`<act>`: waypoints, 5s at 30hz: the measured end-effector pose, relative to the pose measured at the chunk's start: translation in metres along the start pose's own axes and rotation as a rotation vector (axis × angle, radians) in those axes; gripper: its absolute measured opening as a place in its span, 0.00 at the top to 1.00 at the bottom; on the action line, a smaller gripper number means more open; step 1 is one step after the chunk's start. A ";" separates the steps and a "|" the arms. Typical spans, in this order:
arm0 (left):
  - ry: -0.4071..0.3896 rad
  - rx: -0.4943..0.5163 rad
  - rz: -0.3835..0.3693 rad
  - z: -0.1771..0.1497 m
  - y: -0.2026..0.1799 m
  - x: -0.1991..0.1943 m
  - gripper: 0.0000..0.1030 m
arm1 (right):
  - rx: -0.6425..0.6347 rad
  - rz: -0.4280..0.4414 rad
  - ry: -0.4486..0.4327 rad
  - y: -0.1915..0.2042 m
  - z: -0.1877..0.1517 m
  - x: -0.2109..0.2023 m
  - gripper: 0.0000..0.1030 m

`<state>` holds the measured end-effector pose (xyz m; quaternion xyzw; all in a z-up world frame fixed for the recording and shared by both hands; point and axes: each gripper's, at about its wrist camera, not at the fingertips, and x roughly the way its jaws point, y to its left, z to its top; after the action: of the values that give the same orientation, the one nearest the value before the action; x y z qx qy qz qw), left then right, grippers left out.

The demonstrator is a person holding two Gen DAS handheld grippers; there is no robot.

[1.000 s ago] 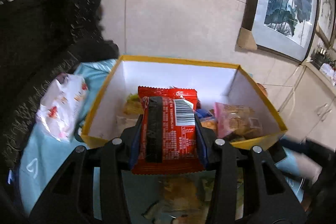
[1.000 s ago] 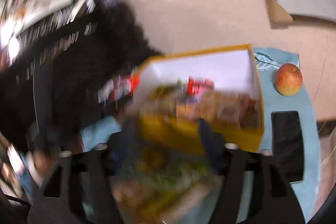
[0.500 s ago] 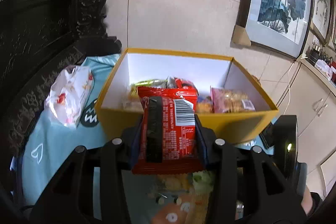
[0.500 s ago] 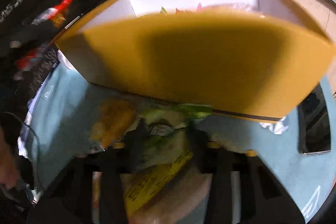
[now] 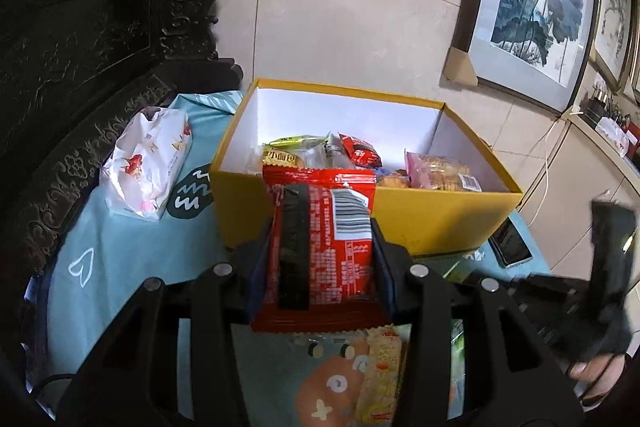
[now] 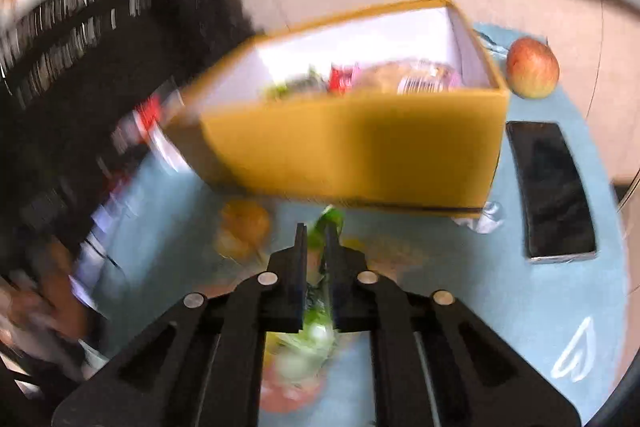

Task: Organize snacks
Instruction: 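Lower the red bar and green bag into the yellow box and release, then grasp the sesame stick bag with the left tool while the right tool grasps the clear rice bar, then drop the sesame stick bag and rice bar into the yellow box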

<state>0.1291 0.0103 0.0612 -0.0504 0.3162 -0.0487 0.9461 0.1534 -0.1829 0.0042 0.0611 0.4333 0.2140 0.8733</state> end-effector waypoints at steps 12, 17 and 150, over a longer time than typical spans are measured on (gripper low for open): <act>0.045 -0.003 -0.002 -0.013 -0.001 0.011 0.57 | -0.035 -0.016 -0.024 0.031 -0.032 -0.012 0.05; 0.055 -0.013 -0.002 -0.019 0.005 0.009 0.57 | -0.197 -0.147 0.009 0.072 -0.039 0.025 0.23; 0.048 0.093 -0.017 -0.055 -0.016 -0.024 0.72 | 0.118 -0.067 -0.276 -0.009 -0.042 -0.097 0.73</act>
<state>0.0758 -0.0059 0.0332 -0.0078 0.3357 -0.0726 0.9391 0.0717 -0.2357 0.0464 0.1264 0.3228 0.1485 0.9261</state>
